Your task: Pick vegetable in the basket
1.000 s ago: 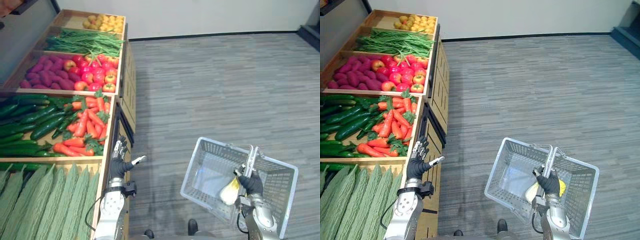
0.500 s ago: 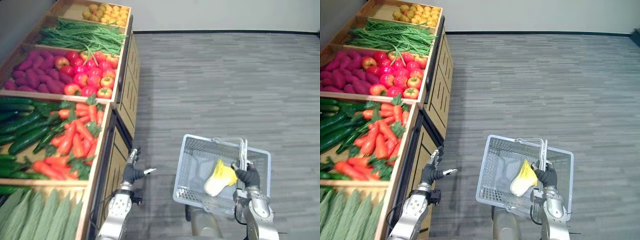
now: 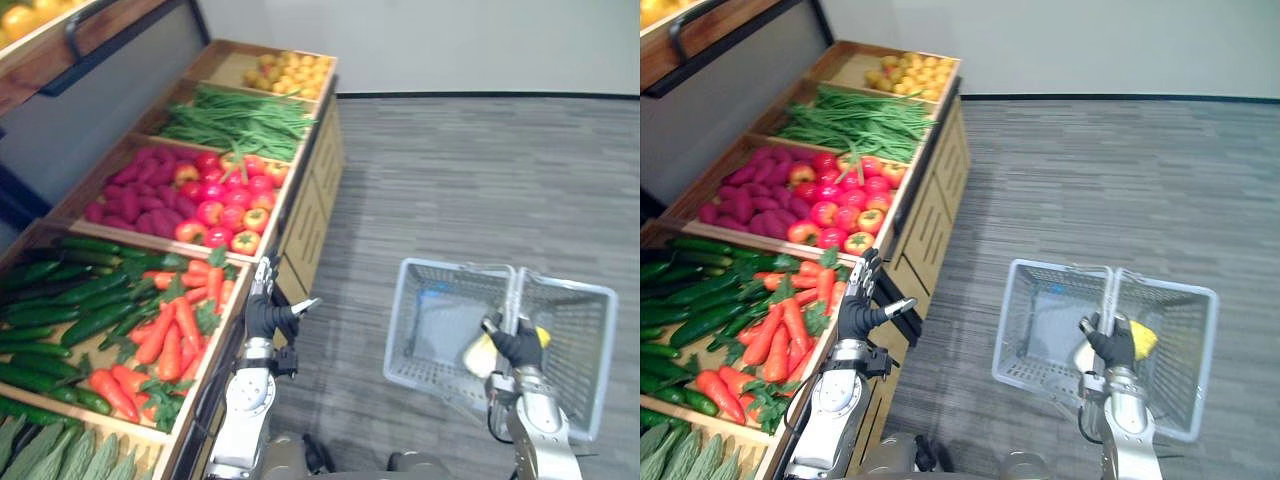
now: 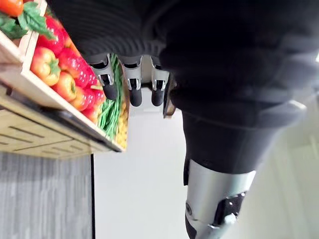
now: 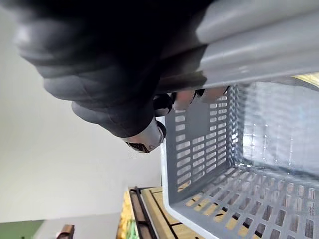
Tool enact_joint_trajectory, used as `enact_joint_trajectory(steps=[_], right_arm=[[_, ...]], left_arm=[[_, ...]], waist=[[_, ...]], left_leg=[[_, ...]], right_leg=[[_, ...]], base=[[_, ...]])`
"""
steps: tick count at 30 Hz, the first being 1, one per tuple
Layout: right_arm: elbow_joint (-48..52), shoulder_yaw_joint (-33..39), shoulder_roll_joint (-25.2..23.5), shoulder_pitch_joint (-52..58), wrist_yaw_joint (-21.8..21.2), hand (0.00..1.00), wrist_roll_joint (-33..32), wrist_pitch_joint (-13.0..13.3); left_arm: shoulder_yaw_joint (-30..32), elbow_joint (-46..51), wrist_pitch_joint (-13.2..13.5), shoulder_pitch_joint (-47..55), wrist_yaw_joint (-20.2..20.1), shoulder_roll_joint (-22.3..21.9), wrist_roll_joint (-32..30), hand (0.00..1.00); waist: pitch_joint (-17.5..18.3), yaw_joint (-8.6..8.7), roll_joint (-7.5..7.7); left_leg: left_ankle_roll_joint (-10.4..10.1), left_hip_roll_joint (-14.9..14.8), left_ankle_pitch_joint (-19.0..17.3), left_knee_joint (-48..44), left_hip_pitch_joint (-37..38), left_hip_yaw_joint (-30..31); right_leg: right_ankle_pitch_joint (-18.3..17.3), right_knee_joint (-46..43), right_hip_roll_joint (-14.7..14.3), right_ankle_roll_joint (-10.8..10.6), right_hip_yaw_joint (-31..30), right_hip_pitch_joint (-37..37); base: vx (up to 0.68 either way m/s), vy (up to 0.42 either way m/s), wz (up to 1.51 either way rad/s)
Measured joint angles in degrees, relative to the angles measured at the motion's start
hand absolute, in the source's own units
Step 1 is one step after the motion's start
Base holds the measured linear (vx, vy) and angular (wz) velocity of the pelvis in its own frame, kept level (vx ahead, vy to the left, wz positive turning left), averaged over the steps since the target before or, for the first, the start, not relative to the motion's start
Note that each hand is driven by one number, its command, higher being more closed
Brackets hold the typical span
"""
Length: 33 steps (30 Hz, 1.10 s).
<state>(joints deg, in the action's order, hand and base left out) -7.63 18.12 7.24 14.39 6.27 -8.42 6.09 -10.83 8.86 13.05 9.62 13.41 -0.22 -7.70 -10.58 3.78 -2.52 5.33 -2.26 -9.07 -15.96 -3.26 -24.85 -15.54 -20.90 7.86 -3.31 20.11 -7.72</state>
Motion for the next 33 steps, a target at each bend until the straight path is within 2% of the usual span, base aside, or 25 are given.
enact_joint_trajectory(steps=[2,3,4,5,7,8,10,11,12,13,14,15,16,17,18,19,21,22,24,27,30,33], right_arm=[[-3.4,-0.2,-0.1,-1.0,-0.1,1.00,0.0,-0.2],[-4.0,-0.2,-0.2,-1.0,-0.1,1.00,0.0,-0.3],[-4.8,-0.2,-0.3,-1.0,-0.2,1.00,0.0,-0.3],[-5.4,-0.3,-0.4,-0.7,-0.3,1.00,0.0,-0.4],[-5.2,-0.3,-1.1,-0.4,-0.5,1.00,0.0,-0.4],[-4.0,-0.5,-2.4,0.6,-0.6,1.00,0.0,-0.3],[-2.1,-1.4,-3.6,2.7,-1.1,1.00,-0.1,-0.3],[-0.2,-1.5,-4.8,4.3,-1.3,1.00,-0.3,-0.2],[1.2,-2.3,-5.3,6.0,-1.4,1.00,-0.7,-0.1],[2.2,-2.6,-5.3,7.8,-1.4,1.00,-1.4,0.0],[2.3,-2.5,-5.2,8.7,-1.4,1.00,-1.9,0.0],[2.5,-2.5,-5.0,9.8,-1.4,1.00,-2.3,0.0],[2.5,-2.5,-4.4,9.7,-1.4,1.00,-2.4,0.0],[2.5,-2.5,-4.3,9.7,-1.4,1.00,-2.5,0.0],[2.6,-3.0,-4.2,9.6,-1.5,1.00,-2.5,-0.1],[3.2,-3.1,-4.6,9.7,-1.4,1.00,-3.1,-0.1],[4.9,-2.4,-4.8,10.9,-1.2,1.00,-4.3,-0.1],[6.1,-1.3,-4.7,12.6,-1.1,1.00,-4.3,0.0],[6.4,0.3,-4.3,14.0,-1.1,1.00,-4.2,0.0],[4.2,1.8,-4.4,13.3,-0.7,1.00,-3.2,0.1],[-1.8,2.7,-4.5,11.0,-1.2,1.00,-2.9,0.0],[-5.1,4.0,-4.5,9.8,-1.8,1.00,-2.2,-0.2]], left_arm=[[0.3,1.2,-0.2,1.0,0.5,0.6,-2.1,0.00],[0.2,1.5,-0.3,1.0,0.5,1.1,-2.4,0.00],[0.2,1.9,-0.4,0.9,0.5,1.4,-3.5,0.00],[0.3,2.0,-0.4,1.0,0.5,1.5,-4.8,0.00],[1.2,2.0,-1.1,1.1,0.7,1.5,-6.1,0.00],[1.2,2.0,-1.5,1.2,0.8,1.5,-6.7,0.00],[1.1,2.6,-1.5,1.4,1.1,1.4,-6.8,0.00],[1.1,3.4,-1.5,1.7,1.5,1.5,-6.9,0.00],[1.1,4.3,-1.5,2.2,1.7,1.6,-6.9,0.00],[0.9,4.3,-1.7,2.8,1.7,1.4,-7.0,0.00],[0.5,4.3,-1.8,3.4,1.6,0.9,-7.0,0.00],[-0.7,4.3,-1.9,4.0,1.6,0.4,-7.0,0.00],[-0.8,4.4,-1.9,4.1,1.6,-0.2,-6.9,0.00],[-0.8,4.4,-1.9,4.1,1.6,-0.3,-6.9,0.00],[-0.3,4.7,-1.9,4.2,1.6,-0.9,-6.5,0.00],[-0.2,4.9,-1.9,4.3,1.6,-0.8,-6.5,0.00],[0.2,5.5,-2.0,4.6,1.6,-0.7,-6.4,0.00],[0.4,6.1,-2.1,4.6,1.6,-0.6,-6.5,0.00],[1.5,7.3,-2.1,4.6,1.6,-0.6,-6.5,0.00],[3.2,7.4,-2.1,4.4,1.6,1.3,-7.9,0.00],[4.2,5.3,-2.1,2.3,0.7,5.0,-10.5,0.00],[5.0,1.8,-2.1,-0.3,-0.7,7.7,-12.7,0.00]], waist=[[-0.4,0.14,1.20],[-0.3,0.27,1.55],[0.0,0.84,1.29],[-0.1,1.55,1.61],[-0.1,1.29,1.95],[-0.1,0.66,2.03],[0.2,0.00,2.39],[0.8,-0.34,3.42],[1.7,-0.29,4.95],[2.0,-0.04,5.77],[2.5,-0.27,5.13],[3.4,-1.46,4.11],[3.8,-1.46,3.11],[3.9,-1.53,2.93],[3.9,-2.43,2.56],[3.9,-3.08,2.54],[3.8,-3.03,2.89],[3.7,-2.90,3.43],[3.7,-2.84,3.86],[4.4,-2.90,4.08],[4.9,-1.96,5.05],[5.0,-1.01,5.32]], left_leg=[[0.3,2.5,-0.9,1.1,3.1,3.4],[0.4,3.1,-1.1,1.2,3.5,4.6],[0.8,3.4,-1.4,1.2,4.1,6.5],[1.1,3.4,-1.6,1.2,4.5,9.3],[0.5,2.9,-2.0,0.8,5.0,12.4],[-1.2,1.6,-3.3,-0.7,4.9,14.8],[-2.8,0.3,-5.0,-3.2,4.3,17.5],[-4.3,0.1,-6.8,-5.7,2.7,20.5],[-5.4,0.5,-8.6,-8.2,1.1,22.7],[-7.2,-0.1,-10.9,-12.0,-0.9,25.8],[-7.6,-1.3,-11.2,-12.4,-1.2,26.4],[-8.2,-3.4,-10.8,-12.5,-1.9,26.6],[-9.9,-4.6,-9.7,-12.1,-2.4,26.7],[-10.2,-4.9,-9.5,-12.0,-2.4,26.6],[-11.4,-6.2,-8.0,-10.0,-2.4,26.2],[-11.5,-6.9,-7.0,-9.0,-2.5,25.9],[-10.4,-7.8,-5.2,-8.9,-3.1,22.7],[-8.8,-8.2,-4.0,-8.7,-3.1,18.3],[-8.2,-9.6,-3.5,-8.5,-2.9,11.3],[-9.4,-9.0,-1.8,-5.8,-2.8,10.7],[-9.0,-7.1,2.0,-0.2,-2.8,12.3],[-8.2,-4.6,5.4,5.5,-1.9,13.8]], right_leg=[[0.7,-15.9,3.6,-0.9,-0.3,3.5],[2.2,-21.1,4.5,-1.1,-1.6,5.5],[3.5,-27.5,5.0,-0.3,-4.4,8.7],[0.1,-30.2,3.8,1.5,-8.9,11.4],[-2.7,-27.7,1.2,1.4,-15.3,14.8],[-3.6,-24.1,-1.3,0.7,-20.7,17.1],[-3.6,-18.8,-4.2,0.2,-26.3,18.1],[-3.2,-14.3,-5.4,-0.5,-31.5,18.0],[-2.2,-10.3,-5.3,-0.8,-34.5,17.6],[-1.5,-10.6,-4.9,-2.3,-31.8,17.3],[-2.0,-10.5,-5.2,-1.5,-29.8,16.9],[-2.5,-10.5,-5.7,-0.4,-26.8,16.5],[-2.7,-10.1,-5.7,0.0,-23.6,15.8],[-2.7,-10.0,-5.7,0.0,-23.0,15.7],[-2.6,-9.6,-5.7,0.1,-20.0,14.6],[-2.6,-9.0,-5.7,0.2,-17.9,13.3],[-2.3,-7.6,-4.9,0.6,-14.7,11.3],[-2.2,-6.7,-4.0,0.8,-12.9,10.0],[-2.1,-5.3,-3.6,1.0,-11.9,8.7],[-0.6,-1.6,-3.9,1.2,-12.1,7.7],[2.9,3.0,-3.9,0.9,-12.4,7.3],[4.1,5.1,-3.1,0.8,-14.4,7.0]], base=[[0.23,-0.008,0.79],[0.18,-0.030,0.89],[0.19,-0.112,1.06],[0.23,-0.156,1.20],[0.21,-0.197,0.96],[0.14,-0.209,0.75],[0.10,-0.240,0.80],[0.07,-0.282,1.10],[0.10,-0.396,1.55],[0.14,-0.407,1.32],[0.20,-0.459,1.24],[0.22,-0.395,1.10],[0.19,-0.292,0.96],[0.17,-0.251,1.09],[0.13,-0.220,0.94],[0.11,-0.205,1.06],[0.09,-0.146,1.02],[0.08,-0.108,1.00],[0.06,-0.049,0.69],[0.00,0.022,0.20],[-0.05,0.045,0.24],[-0.10,0.069,0.41]])
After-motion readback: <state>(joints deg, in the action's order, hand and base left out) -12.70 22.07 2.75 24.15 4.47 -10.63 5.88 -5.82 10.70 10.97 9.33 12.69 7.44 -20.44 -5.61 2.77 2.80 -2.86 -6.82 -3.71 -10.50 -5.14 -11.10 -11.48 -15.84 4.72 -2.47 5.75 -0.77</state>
